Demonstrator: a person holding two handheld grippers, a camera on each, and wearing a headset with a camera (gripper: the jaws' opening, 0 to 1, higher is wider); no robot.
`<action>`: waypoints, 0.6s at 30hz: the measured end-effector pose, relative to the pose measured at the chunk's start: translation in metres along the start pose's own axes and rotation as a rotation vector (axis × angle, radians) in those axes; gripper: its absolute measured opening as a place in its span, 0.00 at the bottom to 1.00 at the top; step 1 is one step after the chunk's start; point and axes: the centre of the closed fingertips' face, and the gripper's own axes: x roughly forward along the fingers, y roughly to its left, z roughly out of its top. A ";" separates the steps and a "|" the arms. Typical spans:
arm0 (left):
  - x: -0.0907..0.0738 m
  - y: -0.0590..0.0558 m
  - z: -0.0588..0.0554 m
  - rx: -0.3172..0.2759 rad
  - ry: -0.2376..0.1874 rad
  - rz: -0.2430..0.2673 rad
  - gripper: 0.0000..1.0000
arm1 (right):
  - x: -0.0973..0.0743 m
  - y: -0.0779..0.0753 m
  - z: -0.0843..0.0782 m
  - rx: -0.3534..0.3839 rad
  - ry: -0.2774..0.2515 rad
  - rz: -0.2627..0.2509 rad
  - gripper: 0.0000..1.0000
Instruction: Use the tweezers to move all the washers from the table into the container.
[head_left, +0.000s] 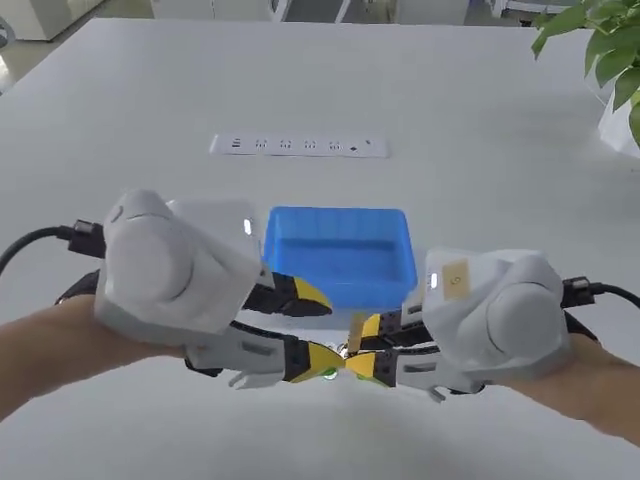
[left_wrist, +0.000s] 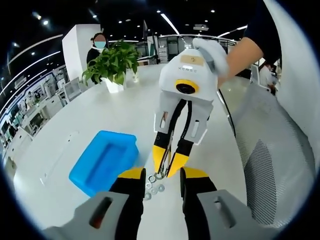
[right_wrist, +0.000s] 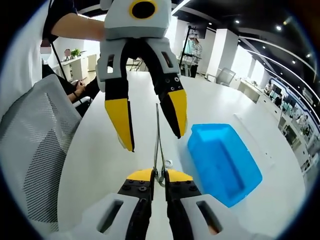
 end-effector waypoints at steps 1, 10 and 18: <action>-0.003 0.001 0.000 -0.008 -0.002 0.012 0.35 | -0.002 -0.001 0.003 0.005 -0.005 0.000 0.09; -0.024 0.008 -0.005 -0.056 -0.032 0.096 0.38 | -0.015 -0.012 0.027 -0.024 -0.030 -0.029 0.09; -0.040 0.009 -0.017 -0.086 -0.028 0.116 0.46 | -0.021 -0.032 0.045 -0.027 -0.052 -0.057 0.09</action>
